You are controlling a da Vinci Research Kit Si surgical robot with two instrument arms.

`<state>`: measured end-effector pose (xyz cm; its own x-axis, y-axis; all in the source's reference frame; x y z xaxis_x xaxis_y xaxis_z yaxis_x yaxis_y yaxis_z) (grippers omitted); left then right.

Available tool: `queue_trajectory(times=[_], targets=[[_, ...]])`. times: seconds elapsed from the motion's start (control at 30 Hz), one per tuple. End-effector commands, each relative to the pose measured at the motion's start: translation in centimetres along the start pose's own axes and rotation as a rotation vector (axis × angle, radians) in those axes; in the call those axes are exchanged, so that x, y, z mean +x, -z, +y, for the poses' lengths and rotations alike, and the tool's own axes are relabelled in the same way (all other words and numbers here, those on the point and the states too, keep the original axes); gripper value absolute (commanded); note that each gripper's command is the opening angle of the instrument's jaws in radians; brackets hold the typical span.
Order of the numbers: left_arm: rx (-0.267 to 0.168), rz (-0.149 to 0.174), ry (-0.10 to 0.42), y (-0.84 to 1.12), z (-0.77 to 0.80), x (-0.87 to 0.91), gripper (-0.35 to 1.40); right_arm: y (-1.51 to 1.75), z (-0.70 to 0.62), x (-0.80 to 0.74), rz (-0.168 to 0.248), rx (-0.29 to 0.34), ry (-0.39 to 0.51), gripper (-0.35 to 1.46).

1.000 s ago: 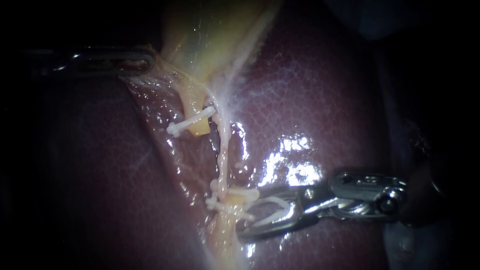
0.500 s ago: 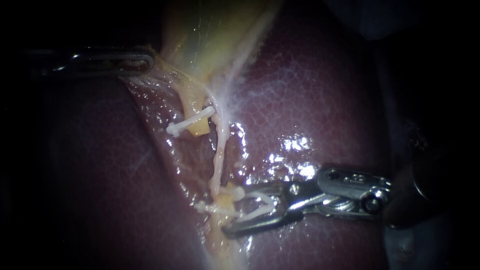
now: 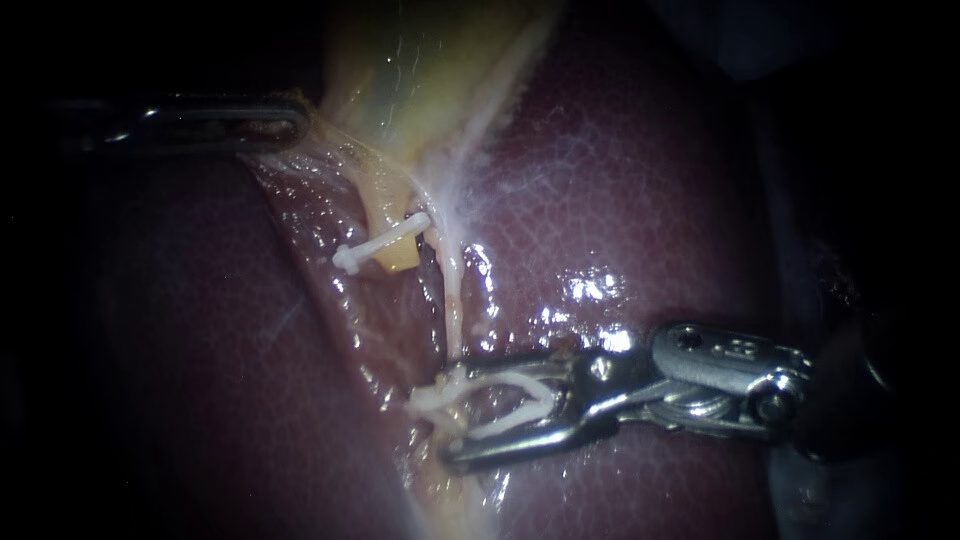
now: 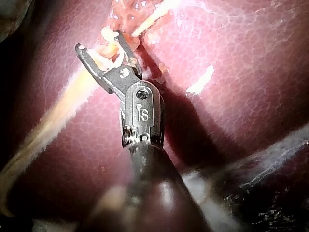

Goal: Clipping first clip right tube

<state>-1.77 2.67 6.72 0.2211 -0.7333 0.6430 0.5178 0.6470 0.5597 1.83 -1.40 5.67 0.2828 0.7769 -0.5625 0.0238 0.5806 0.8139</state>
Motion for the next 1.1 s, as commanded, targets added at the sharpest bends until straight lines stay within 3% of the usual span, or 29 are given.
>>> queue_trajectory(times=[0.03,0.37,0.77,0.9,1.1], targets=[[0.0,0.0,0.0,0.0,0.0,0.0,-0.35,-0.01,0.01,-0.02,-0.001,0.0,0.0,0.5],[0.0,0.0,0.0,0.0,0.0,0.01,-0.35,0.03,0.01,-0.01,-0.004,0.009,0.0,0.5],[0.0,0.0,0.0,0.01,0.0,0.01,-0.35,0.44,0.03,0.19,0.005,-0.007,0.0,0.5],[0.0,0.0,0.0,0.01,0.0,0.01,-0.35,0.49,0.1,0.15,0.008,-0.01,0.0,0.5],[0.0,0.0,0.0,0.02,0.0,0.01,-0.35,0.48,0.19,0.02,-0.021,-0.02,0.008,0.5]])
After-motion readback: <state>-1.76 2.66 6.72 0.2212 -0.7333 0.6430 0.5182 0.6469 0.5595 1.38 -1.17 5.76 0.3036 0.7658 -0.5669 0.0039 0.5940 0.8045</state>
